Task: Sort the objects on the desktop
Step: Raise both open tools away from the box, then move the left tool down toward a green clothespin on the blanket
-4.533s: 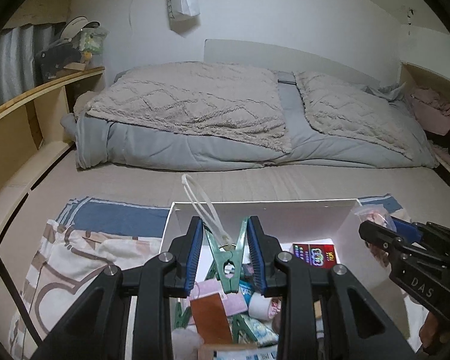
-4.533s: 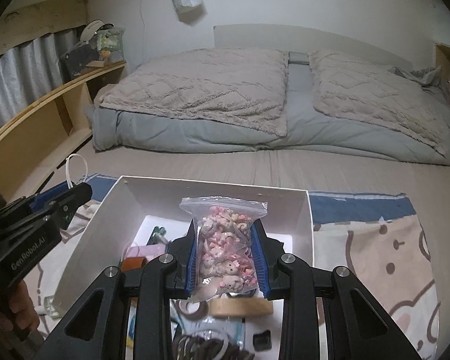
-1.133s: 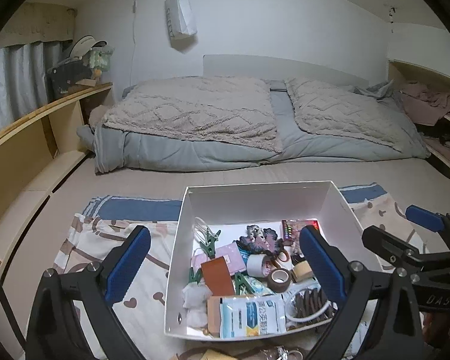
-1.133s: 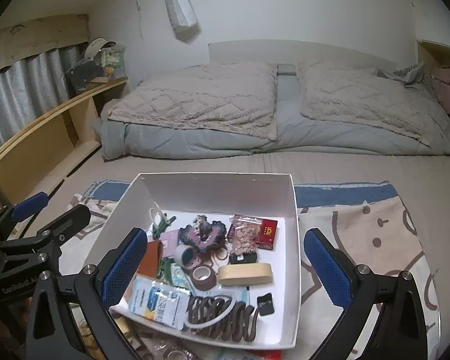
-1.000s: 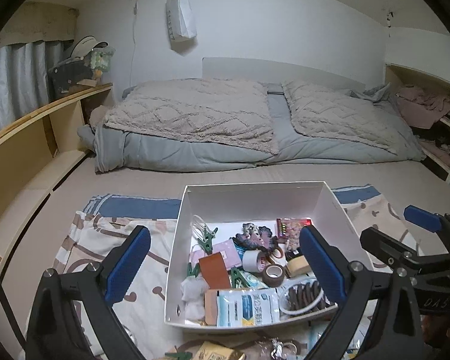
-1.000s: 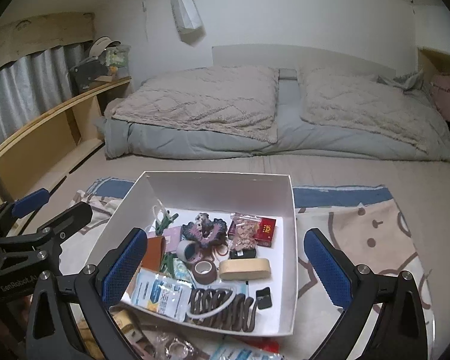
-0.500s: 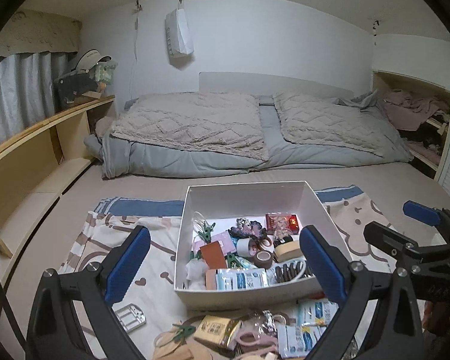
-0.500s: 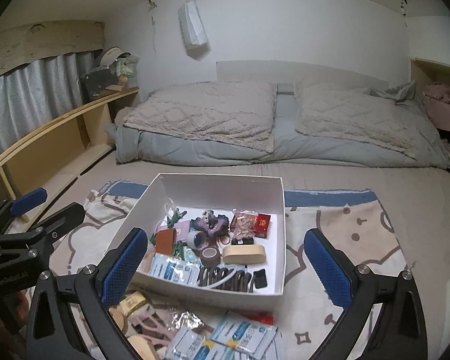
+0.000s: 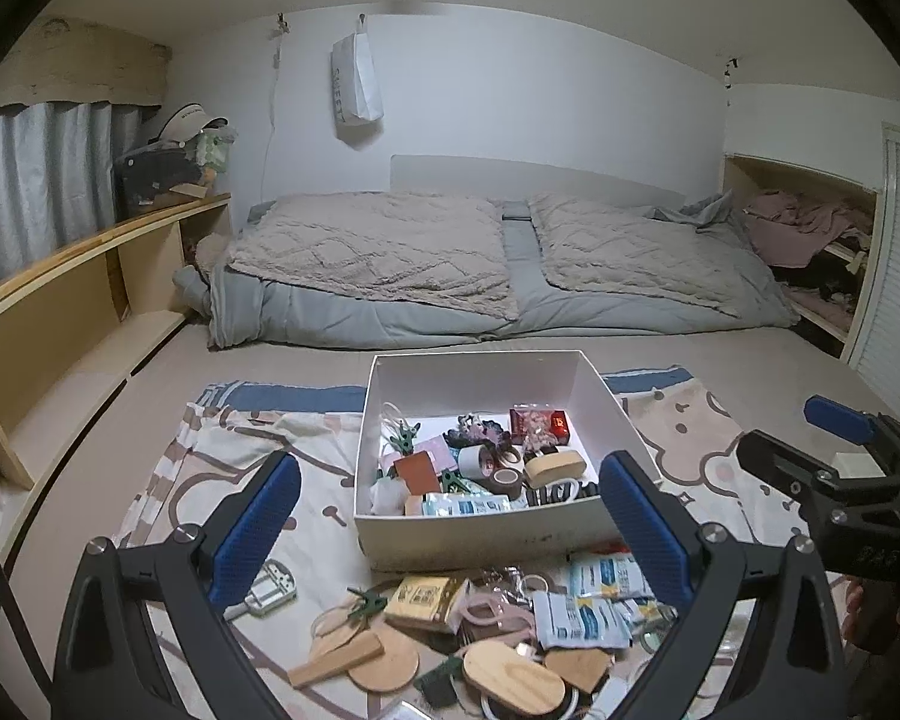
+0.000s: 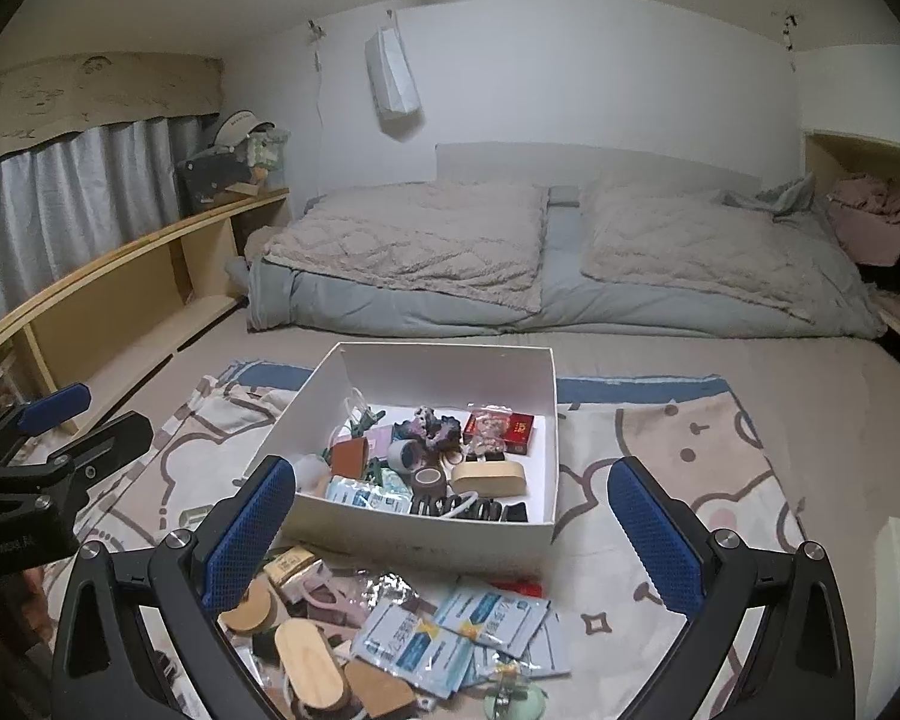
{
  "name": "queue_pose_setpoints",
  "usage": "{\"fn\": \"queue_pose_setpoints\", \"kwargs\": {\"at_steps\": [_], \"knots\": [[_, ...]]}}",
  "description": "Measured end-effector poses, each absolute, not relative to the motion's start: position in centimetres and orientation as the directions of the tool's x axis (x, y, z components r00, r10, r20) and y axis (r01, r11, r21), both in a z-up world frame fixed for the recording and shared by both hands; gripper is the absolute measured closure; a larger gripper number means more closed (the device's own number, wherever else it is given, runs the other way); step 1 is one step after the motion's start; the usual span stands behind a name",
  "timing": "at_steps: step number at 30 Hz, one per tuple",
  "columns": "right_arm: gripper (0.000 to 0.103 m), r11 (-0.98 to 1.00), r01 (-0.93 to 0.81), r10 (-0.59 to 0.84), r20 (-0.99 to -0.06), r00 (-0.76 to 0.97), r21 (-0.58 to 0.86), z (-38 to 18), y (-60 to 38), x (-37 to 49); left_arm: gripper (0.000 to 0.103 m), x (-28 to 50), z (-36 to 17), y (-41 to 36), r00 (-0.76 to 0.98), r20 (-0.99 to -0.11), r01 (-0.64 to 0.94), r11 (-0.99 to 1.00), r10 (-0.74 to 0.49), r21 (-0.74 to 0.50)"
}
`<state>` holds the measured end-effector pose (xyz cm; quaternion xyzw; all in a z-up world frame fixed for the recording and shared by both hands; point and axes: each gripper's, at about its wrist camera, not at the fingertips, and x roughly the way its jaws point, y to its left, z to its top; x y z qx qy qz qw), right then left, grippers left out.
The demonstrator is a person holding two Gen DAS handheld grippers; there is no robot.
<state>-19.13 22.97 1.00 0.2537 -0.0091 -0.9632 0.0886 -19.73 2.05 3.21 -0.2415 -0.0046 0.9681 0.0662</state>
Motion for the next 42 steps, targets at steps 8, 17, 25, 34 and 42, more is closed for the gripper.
{"fn": "queue_pose_setpoints", "kwargs": {"at_steps": [8, 17, 25, 34, 42], "knots": [[0.0, -0.987, 0.157, -0.156, -0.475, -0.866, 0.037, 1.0, 23.1, -16.1, 0.002, -17.1, 3.0, 1.6, -0.877, -0.465, -0.121, -0.992, 0.122, -0.031], [0.0, -0.988, 0.149, -0.153, -0.466, -0.872, 0.046, 0.9, 23.9, -13.5, 0.002, -14.7, 2.8, 0.7, -0.878, -0.462, -0.12, -0.992, 0.128, -0.046], [0.0, -0.99, 0.133, -0.139, -0.454, -0.88, 0.045, 0.3, 24.6, -11.3, 0.001, -13.3, 2.5, -0.2, -0.883, -0.454, -0.107, -0.993, 0.117, -0.048], [0.0, -0.987, 0.156, -0.15, -0.445, -0.883, 0.022, 0.2, 24.2, -9.8, 0.0, -11.9, 2.8, -1.2, -0.901, -0.427, -0.086, -0.996, 0.078, -0.001], [0.0, -0.986, 0.167, -0.154, -0.447, -0.881, 0.011, 0.1, 24.1, -9.9, 0.0, -11.3, 2.5, -2.7, -0.904, -0.422, -0.087, -0.996, 0.07, 0.022]]}}
